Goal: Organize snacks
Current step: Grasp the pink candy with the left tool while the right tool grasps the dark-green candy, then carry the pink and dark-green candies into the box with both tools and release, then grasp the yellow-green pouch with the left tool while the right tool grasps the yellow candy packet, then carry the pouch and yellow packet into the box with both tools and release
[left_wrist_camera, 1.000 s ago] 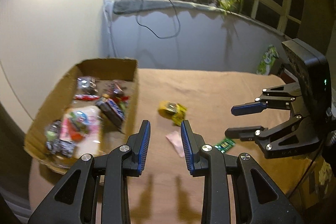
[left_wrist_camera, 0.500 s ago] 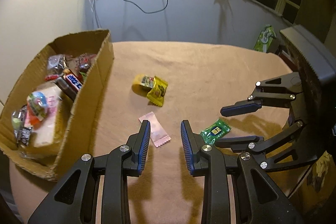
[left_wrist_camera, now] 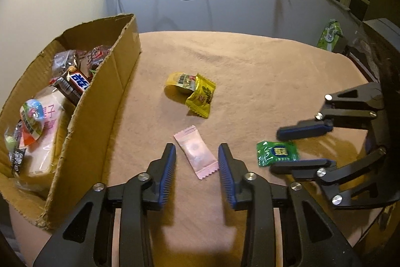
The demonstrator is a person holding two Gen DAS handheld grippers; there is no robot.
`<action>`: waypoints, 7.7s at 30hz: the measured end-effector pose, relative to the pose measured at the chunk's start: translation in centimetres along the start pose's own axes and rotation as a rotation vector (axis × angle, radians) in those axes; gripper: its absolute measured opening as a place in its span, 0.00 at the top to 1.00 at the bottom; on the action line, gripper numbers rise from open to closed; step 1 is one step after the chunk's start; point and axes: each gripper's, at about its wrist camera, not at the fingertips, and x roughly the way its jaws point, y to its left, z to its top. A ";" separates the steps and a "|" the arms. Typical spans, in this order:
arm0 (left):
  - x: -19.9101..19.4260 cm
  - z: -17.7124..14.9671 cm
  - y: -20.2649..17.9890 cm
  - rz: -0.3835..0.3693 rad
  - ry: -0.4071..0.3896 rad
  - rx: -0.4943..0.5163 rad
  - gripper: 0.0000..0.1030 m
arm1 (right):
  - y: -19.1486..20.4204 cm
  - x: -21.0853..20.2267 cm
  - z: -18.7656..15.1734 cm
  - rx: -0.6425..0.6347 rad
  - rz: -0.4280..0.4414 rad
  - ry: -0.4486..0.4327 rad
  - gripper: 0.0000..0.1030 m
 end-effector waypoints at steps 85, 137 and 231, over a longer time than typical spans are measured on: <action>-8.0 4.1 15.1 0.146 -0.251 -0.128 0.82 | 1.2 2.4 21.9 0.052 -0.015 -0.196 0.60; -6.3 2.8 2.4 0.003 -0.173 -0.001 0.76 | -3.0 4.4 8.5 0.053 -0.035 -0.041 0.55; -8.8 3.5 12.8 0.120 -0.290 -0.104 0.69 | 1.5 2.1 20.0 0.099 -0.015 -0.179 0.86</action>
